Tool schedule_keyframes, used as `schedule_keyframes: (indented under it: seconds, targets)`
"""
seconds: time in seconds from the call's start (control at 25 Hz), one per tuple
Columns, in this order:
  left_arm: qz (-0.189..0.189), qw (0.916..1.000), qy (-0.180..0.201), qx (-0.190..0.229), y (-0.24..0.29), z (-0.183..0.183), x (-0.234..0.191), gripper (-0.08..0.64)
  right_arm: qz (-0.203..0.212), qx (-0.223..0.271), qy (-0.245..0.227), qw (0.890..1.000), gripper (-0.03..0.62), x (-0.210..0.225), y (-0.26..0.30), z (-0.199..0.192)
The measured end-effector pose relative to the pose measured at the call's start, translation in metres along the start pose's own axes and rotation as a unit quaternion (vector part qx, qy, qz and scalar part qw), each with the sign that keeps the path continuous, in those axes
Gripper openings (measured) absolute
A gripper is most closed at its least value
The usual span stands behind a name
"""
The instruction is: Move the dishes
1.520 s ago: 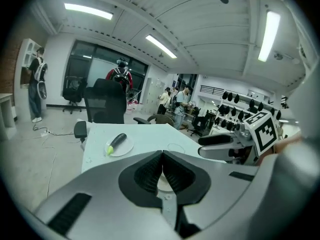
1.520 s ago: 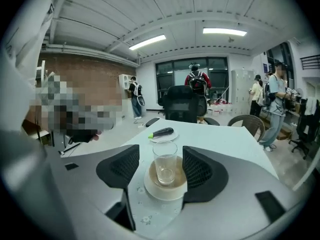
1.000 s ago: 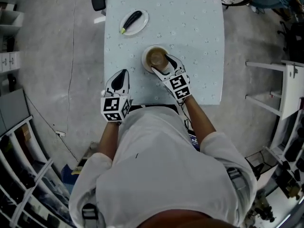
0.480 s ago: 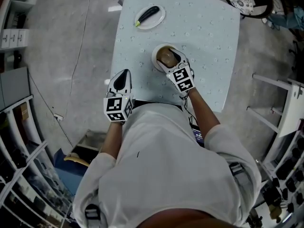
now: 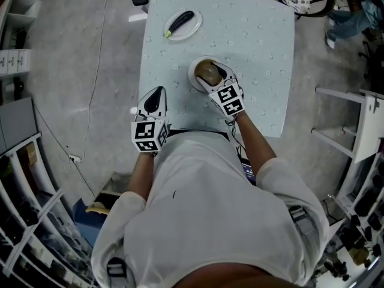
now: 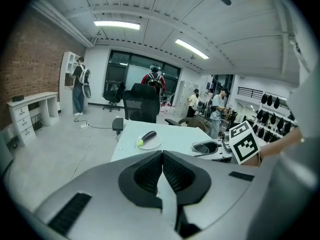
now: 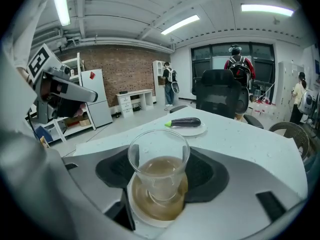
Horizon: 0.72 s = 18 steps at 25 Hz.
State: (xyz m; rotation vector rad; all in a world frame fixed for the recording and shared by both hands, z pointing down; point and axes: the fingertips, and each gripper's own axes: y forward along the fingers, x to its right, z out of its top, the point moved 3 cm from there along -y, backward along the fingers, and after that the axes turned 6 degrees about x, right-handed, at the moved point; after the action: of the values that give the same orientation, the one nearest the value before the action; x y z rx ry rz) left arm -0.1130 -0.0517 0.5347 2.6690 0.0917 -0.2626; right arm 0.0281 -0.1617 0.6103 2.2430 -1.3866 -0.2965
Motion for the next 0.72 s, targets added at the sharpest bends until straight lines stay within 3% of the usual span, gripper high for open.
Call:
schedule_keyframes:
  seconds: [0.4, 0.72]
  targets:
    - [-0.046, 0.9988, 0.02, 0.001, 0.012, 0.008, 0.013, 0.018, -0.049, 0.047, 0.03, 0.997, 0.279, 0.009, -0.032, 0.037]
    - [-0.103, 0.9938, 0.042, 0.0, 0.031, 0.016, 0.039, 0.018, -0.112, 0.083, 0.041, 0.989, 0.279, 0.032, -0.077, 0.055]
